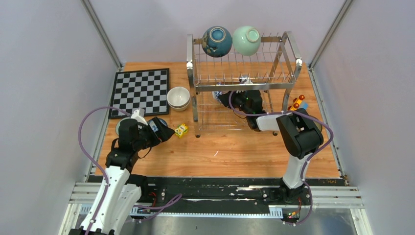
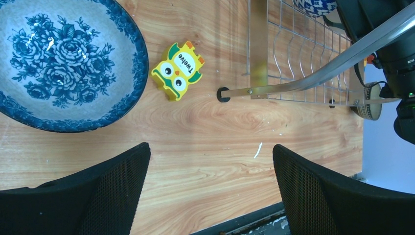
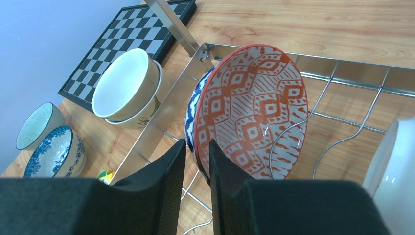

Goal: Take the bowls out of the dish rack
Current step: Pick up the bowl from the dish rack.

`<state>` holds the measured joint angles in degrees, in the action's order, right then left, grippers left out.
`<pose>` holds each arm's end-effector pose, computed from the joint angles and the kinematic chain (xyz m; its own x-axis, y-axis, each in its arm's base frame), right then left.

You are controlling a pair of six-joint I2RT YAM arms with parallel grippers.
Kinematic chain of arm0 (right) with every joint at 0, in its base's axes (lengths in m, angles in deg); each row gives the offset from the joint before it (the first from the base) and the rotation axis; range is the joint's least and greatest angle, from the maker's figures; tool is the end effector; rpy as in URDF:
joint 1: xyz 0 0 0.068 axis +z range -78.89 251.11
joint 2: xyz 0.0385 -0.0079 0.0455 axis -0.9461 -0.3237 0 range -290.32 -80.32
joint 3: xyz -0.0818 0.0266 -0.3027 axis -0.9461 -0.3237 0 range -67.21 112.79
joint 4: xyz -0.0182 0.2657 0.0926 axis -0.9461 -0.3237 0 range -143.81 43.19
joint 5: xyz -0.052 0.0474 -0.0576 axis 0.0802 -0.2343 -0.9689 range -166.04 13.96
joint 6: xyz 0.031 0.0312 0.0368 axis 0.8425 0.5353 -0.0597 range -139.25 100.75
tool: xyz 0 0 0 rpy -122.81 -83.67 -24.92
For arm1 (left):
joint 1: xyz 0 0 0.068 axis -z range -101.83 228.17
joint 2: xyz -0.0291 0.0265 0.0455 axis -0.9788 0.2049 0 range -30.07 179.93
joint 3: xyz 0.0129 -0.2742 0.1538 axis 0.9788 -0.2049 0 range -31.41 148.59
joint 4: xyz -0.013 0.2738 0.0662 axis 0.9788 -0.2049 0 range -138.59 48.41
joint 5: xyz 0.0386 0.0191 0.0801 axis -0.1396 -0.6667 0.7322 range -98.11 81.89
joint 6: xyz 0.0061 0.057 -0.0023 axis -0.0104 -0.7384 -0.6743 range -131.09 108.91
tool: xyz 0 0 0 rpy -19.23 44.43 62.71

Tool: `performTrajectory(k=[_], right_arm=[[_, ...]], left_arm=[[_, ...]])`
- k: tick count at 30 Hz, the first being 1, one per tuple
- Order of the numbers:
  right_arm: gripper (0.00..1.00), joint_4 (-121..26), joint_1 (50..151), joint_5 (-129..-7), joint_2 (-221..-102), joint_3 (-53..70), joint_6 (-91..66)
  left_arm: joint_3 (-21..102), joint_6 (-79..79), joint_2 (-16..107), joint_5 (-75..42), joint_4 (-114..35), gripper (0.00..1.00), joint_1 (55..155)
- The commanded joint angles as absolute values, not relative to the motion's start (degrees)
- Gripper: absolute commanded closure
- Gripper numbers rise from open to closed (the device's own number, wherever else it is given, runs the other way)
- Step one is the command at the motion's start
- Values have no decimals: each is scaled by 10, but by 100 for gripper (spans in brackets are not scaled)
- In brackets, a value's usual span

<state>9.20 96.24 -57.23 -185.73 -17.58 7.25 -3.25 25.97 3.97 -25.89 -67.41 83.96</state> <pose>0.3689 0.1876 0.2232 -0.3064 0.3229 -0.8955 -0.6226 0.6436 0.4451 0.1310 -0.0257 0.2584 -0.6308 -0.5129 -0.5823 -0.0323 0.7671 -0.6407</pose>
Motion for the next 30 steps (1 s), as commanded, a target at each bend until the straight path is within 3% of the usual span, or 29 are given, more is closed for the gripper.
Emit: performTrajectory(k=[1, 13, 30], right_arm=[[75, 88, 958, -547, -1869, -159, 85], [99, 101, 952, -519, -1886, -143, 111], [100, 191, 943, -476, -1911, -122, 217]], left_arm=[[-38, 261, 41, -260, -665, 4, 838], [-41, 263, 45, -260, -662, 4, 838], [-38, 262, 50, -262, -660, 4, 838]])
